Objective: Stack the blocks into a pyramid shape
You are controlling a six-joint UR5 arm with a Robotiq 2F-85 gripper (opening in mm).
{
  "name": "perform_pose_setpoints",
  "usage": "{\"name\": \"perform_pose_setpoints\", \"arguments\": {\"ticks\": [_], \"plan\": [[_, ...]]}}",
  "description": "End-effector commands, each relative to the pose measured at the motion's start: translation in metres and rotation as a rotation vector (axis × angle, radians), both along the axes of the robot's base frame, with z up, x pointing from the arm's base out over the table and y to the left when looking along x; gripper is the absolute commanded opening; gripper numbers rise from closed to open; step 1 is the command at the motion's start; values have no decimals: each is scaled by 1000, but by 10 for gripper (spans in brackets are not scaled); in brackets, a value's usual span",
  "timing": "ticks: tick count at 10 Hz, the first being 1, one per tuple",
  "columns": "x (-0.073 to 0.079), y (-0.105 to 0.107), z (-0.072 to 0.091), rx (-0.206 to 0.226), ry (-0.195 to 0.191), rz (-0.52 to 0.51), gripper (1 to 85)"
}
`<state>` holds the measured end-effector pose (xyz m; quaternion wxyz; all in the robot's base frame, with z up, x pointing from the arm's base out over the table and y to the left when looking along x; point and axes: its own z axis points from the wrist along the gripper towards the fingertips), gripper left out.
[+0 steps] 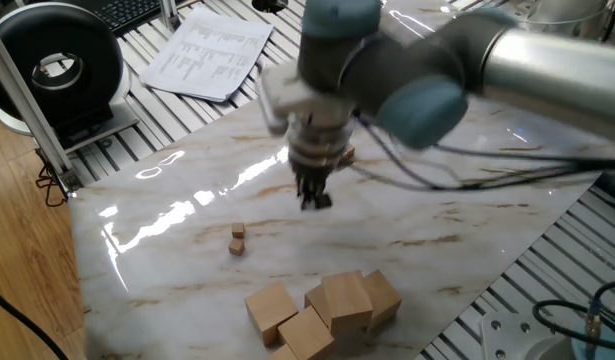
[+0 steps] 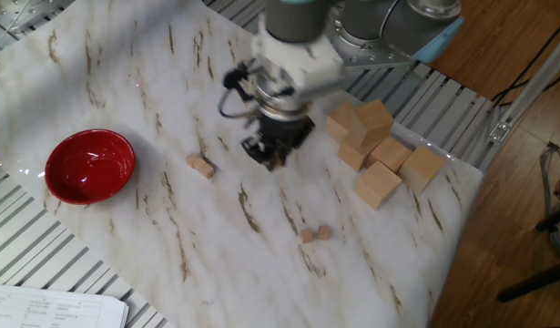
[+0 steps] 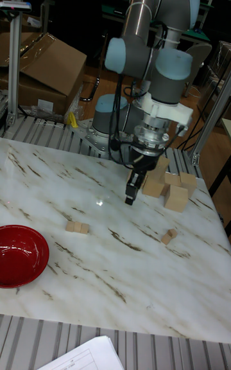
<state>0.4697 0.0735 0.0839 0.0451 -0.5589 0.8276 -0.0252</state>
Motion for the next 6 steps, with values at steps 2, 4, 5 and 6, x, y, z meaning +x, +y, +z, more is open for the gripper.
{"name": "perform_pose_setpoints", "arguments": {"ticks": [2, 4, 5, 6], "plan": [[8, -51, 21, 2, 4, 24, 27], [10, -87, 28, -31, -13, 2, 10], [14, -94, 28, -17, -25, 14, 10], [14, -86, 29, 13, -27, 18, 10]]}}
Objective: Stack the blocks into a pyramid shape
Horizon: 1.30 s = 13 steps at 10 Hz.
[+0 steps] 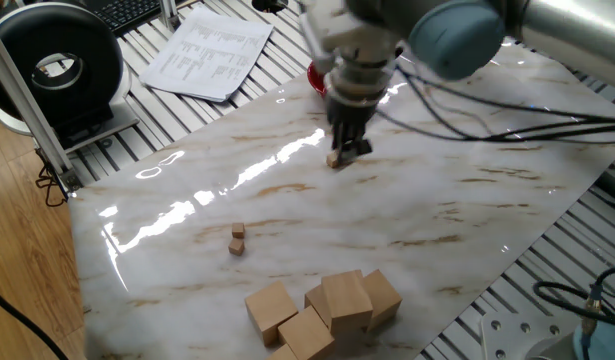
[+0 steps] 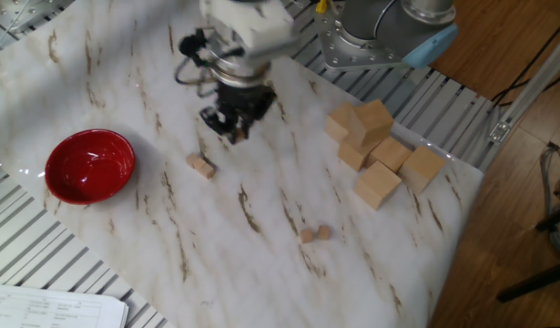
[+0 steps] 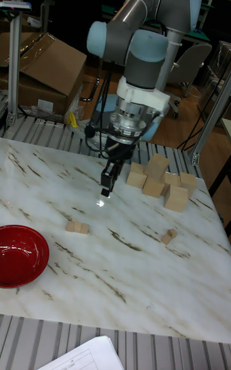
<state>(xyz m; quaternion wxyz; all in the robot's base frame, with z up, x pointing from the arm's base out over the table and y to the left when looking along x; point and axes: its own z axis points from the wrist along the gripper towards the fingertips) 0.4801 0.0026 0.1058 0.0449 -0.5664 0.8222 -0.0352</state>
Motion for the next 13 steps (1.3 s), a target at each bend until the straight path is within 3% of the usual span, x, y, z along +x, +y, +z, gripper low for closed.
{"name": "perform_pose_setpoints", "arguments": {"ticks": [1, 3, 4, 6, 7, 8, 9, 10, 11, 12, 13], "plan": [[4, -5, 7, 74, -14, -12, 10], [10, -7, 8, 68, -38, -33, 10], [17, -4, 9, 88, -64, -83, 10], [25, -28, 10, 23, -100, -247, 10], [28, -25, 11, 49, -113, -318, 10], [31, -6, 12, 143, -107, -423, 10], [36, -5, 13, 161, -122, -487, 10], [47, -18, 16, 149, -176, -606, 10], [43, -20, 15, 134, -165, -597, 10], [42, -30, 15, 80, -172, -524, 10], [41, -33, 14, 64, -172, -501, 10]]}}
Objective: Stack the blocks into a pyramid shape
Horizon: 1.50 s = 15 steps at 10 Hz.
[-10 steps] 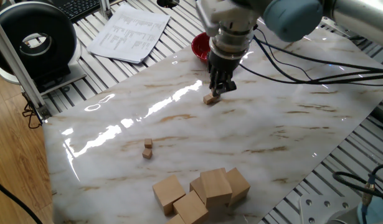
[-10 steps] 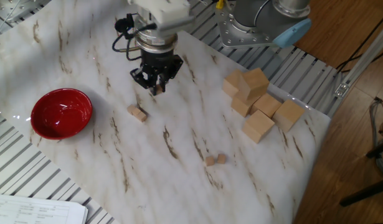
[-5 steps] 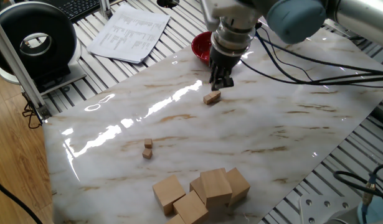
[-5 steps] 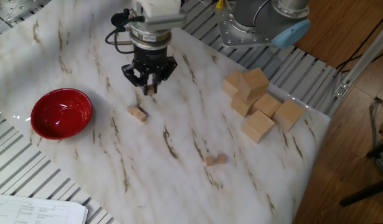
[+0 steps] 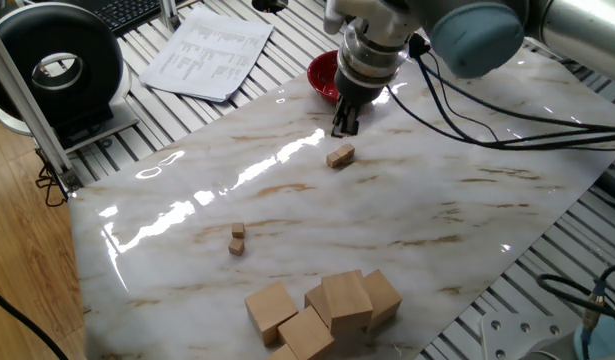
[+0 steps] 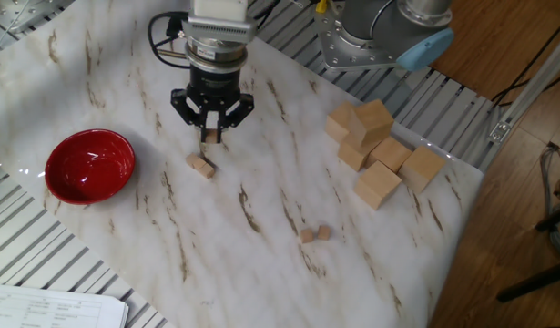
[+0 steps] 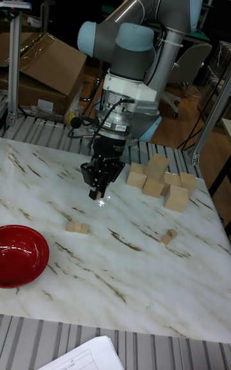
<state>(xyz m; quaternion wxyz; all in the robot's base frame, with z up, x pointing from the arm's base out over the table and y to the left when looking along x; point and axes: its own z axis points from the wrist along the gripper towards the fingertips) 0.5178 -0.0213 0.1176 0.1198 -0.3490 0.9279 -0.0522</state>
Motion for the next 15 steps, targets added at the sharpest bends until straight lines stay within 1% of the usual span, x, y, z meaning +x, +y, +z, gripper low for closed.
{"name": "perform_pose_setpoints", "arguments": {"ticks": [1, 3, 6, 7, 8, 9, 10, 11, 12, 13, 14, 15], "plan": [[2, -10, 2, -33, -10, -3, 10], [2, -12, 2, -43, -3, 22, 10], [16, -40, 3, -58, 11, 67, 10], [15, -48, 3, -50, 20, 75, 10], [15, -57, 2, -56, 24, 86, 10], [15, -66, -1, -45, 22, 85, 10], [8, -67, -6, 12, 30, 42, 10], [-7, -71, -7, 58, 55, -21, 10], [-27, -68, -7, 123, 79, -97, 10], [-44, -76, -6, 106, 78, -117, 10], [-43, -86, -6, 66, 62, -108, 10], [-42, -89, -6, 52, 60, -107, 10]]}}
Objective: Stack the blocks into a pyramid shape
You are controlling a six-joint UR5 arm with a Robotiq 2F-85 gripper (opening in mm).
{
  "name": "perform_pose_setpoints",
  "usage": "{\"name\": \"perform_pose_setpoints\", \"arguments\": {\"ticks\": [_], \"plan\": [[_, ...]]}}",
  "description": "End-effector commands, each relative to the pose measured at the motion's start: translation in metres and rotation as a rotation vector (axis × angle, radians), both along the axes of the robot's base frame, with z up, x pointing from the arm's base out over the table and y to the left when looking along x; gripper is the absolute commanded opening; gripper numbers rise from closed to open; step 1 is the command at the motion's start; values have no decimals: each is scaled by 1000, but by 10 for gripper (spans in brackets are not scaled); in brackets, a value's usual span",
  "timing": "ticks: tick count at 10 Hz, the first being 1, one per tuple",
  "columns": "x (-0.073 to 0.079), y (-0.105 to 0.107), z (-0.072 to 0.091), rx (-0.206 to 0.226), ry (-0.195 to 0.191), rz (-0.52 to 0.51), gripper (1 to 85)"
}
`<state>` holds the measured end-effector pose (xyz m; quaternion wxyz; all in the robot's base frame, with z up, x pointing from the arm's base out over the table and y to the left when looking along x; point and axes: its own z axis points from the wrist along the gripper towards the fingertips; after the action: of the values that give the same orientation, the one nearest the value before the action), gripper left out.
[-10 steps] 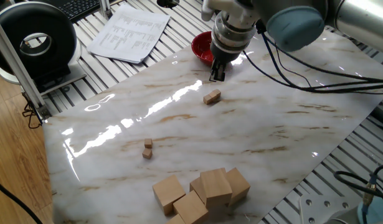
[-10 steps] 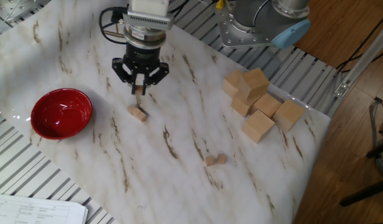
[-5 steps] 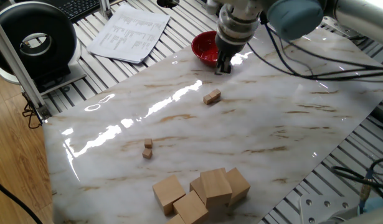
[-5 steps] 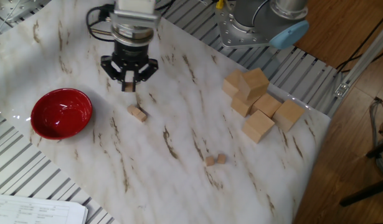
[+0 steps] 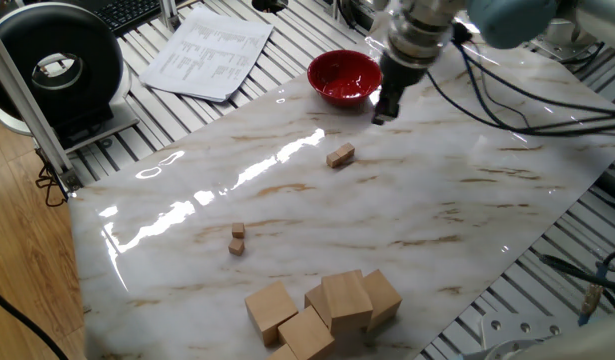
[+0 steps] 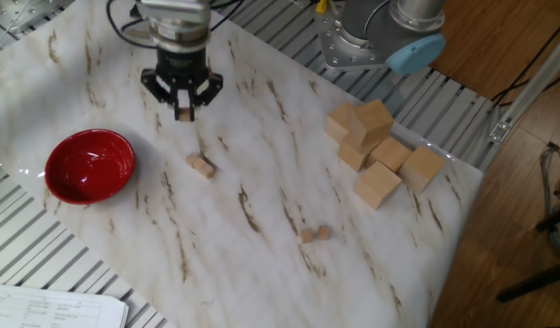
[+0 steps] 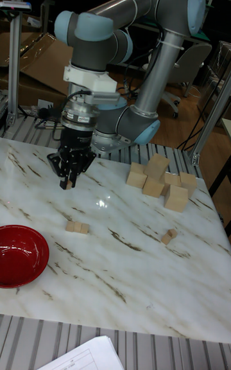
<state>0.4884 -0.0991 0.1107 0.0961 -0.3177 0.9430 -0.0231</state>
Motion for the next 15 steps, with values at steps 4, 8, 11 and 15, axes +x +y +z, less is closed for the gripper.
{"name": "perform_pose_setpoints", "arguments": {"ticks": [4, 8, 11, 15], "plan": [[2, -4, 5, -50, 15, -46, 10], [-3, -7, 5, -68, 35, -24, 10], [13, 11, 7, 8, -25, -33, 10], [44, -2, 17, -35, -152, -57, 10]]}}
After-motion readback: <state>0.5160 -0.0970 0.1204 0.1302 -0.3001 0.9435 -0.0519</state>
